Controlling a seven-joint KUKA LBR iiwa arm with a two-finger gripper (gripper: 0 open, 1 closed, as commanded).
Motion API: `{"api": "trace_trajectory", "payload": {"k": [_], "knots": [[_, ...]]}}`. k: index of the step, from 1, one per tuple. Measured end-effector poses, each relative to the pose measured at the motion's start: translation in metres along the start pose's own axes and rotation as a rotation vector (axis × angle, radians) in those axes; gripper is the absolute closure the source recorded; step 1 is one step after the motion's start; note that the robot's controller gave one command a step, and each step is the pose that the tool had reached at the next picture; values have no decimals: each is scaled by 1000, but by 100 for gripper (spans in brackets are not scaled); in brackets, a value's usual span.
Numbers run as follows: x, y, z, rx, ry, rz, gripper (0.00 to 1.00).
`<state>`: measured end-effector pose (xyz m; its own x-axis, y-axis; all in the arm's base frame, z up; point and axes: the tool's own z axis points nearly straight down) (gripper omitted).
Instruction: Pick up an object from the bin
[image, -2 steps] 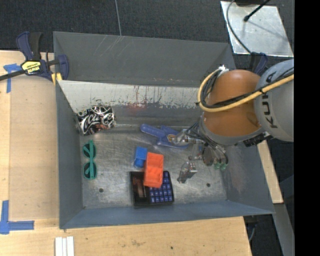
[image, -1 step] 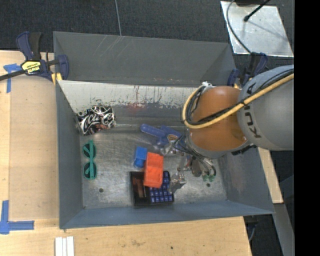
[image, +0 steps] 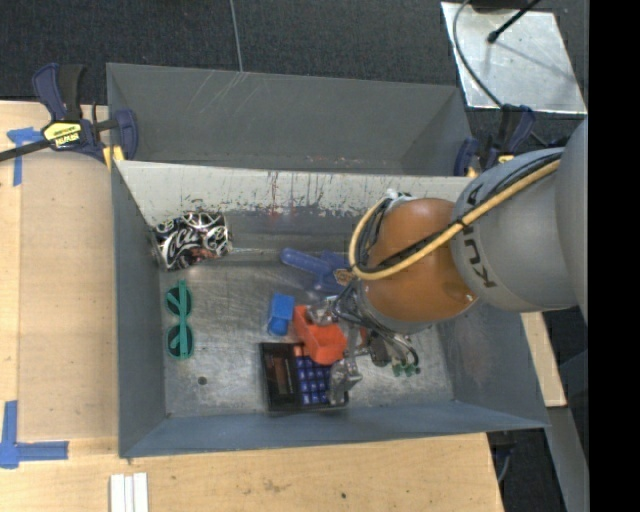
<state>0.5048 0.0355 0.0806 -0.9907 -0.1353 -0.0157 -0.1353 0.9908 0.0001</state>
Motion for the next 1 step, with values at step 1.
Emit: {"api": "trace_trajectory", "payload": {"k": [1], "knots": [[-2, 0, -7, 1, -4, -5, 100]]}}
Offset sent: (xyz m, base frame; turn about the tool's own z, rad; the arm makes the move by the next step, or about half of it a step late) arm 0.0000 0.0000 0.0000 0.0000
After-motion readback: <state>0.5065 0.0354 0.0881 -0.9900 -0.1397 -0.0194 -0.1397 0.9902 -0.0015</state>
